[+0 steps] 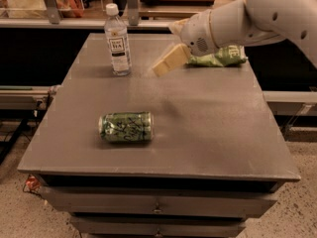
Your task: Knock blue plastic bottle over
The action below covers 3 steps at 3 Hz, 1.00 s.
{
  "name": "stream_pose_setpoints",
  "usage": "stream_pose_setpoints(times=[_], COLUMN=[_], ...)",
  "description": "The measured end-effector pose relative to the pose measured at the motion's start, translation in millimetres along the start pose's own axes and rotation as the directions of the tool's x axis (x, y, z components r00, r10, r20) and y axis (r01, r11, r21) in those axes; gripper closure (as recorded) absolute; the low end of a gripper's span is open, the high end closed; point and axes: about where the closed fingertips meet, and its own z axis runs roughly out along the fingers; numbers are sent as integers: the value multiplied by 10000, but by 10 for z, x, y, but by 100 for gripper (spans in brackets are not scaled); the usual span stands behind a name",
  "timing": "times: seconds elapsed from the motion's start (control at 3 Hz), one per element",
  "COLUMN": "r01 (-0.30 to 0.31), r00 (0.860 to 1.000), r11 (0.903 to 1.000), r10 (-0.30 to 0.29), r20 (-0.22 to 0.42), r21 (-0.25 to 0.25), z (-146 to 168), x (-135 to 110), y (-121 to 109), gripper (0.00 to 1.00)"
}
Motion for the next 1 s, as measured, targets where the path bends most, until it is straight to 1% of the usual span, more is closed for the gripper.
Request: stream_pose_setpoints(times=[0.33,0.67,1.0], r01=[-316,-390,-775], r00=[9889,9775,9646], r11=[9983,9973,9947], r10=[384,510,921], r20=[1436,2048,2472], r21=[-493,-622,-683], z=[633,985,1244], x=[-186,-276,-289], y=[-234,-352,-446], gripper=[0,0,0])
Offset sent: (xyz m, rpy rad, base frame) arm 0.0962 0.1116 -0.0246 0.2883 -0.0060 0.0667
